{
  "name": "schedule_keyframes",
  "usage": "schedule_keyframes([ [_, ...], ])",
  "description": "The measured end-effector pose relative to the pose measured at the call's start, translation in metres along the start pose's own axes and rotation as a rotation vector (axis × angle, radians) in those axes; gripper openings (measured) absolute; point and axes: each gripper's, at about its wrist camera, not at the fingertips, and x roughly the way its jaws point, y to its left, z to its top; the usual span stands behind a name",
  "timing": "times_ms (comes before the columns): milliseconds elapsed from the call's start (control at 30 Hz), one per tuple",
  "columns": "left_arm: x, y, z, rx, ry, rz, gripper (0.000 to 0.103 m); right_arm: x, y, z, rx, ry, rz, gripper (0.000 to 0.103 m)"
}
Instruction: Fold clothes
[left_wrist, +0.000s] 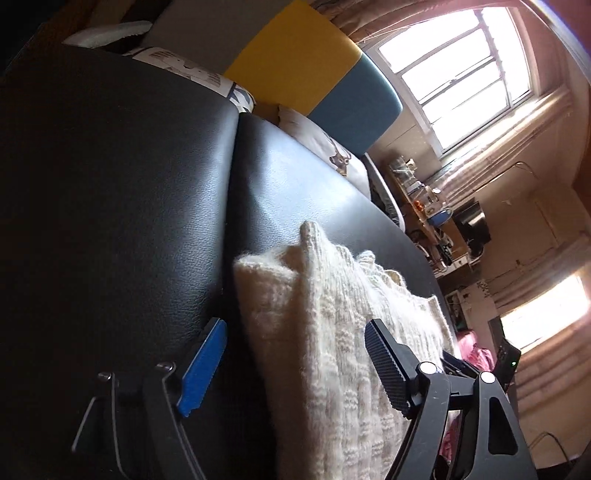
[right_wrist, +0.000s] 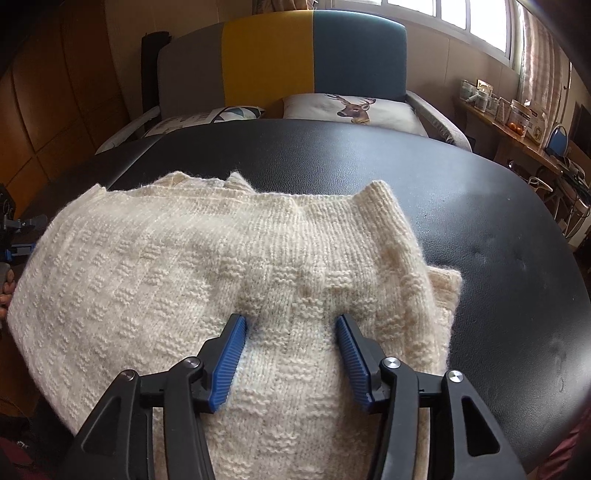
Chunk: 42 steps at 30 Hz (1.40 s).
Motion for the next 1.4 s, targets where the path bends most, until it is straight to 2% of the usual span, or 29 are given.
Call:
schedule_keyframes([
  [200,0.013,-0.009,0.011,0.064,0.039,0.02,0.084,0.003,0.0,0.002,-0.008,-0.013,-0.004,0.054],
  [300,0.017,-0.013,0.013,0.089,0.109,0.023,0.085,0.004,-0.002,0.003,-0.014,-0.015,-0.001,0.054],
  [467,0.019,-0.018,0.012,0.06,0.181,0.008,0.083,0.005,-0.004,0.002,-0.013,-0.021,0.005,0.055],
  [500,0.018,-0.019,0.013,0.04,0.184,-0.017,0.083,0.005,-0.004,0.003,-0.014,-0.021,0.004,0.055],
  [633,0.019,-0.015,0.009,-0.027,0.199,-0.115,0.062,0.005,-0.002,0.002,-0.014,-0.024,-0.002,0.055],
  [667,0.018,-0.01,0.008,-0.034,0.199,-0.119,0.044,0.005,0.001,0.0,-0.011,-0.025,-0.005,0.055],
  [700,0.018,-0.004,0.006,-0.056,0.201,-0.122,0.033,0.005,0.002,0.0,-0.01,-0.025,-0.005,0.055],
  [733,0.018,0.004,0.004,-0.094,0.203,-0.14,0.03,0.005,0.002,0.0,-0.011,-0.024,-0.005,0.055],
  [800,0.015,0.01,0.001,-0.113,0.182,-0.156,0.027,0.005,0.001,0.0,-0.013,-0.025,-0.003,0.055],
  [933,0.011,-0.007,-0.003,-0.05,0.133,-0.079,0.022,0.006,0.001,0.003,-0.02,-0.017,-0.009,0.055],
  [1033,0.008,-0.011,-0.004,-0.048,0.1,-0.072,0.02,0.005,0.002,0.005,-0.039,-0.001,-0.003,0.055],
  [1100,0.01,-0.007,-0.001,-0.071,0.087,-0.062,0.02,0.002,0.0,0.01,-0.071,0.039,0.035,0.055],
  [1167,0.01,-0.004,0.004,-0.083,0.076,-0.041,0.019,-0.005,-0.007,0.017,-0.094,0.073,0.11,0.055],
  [1400,-0.012,-0.006,0.034,-0.087,0.001,0.027,0.019,-0.015,-0.015,0.022,-0.297,0.159,0.183,0.055],
])
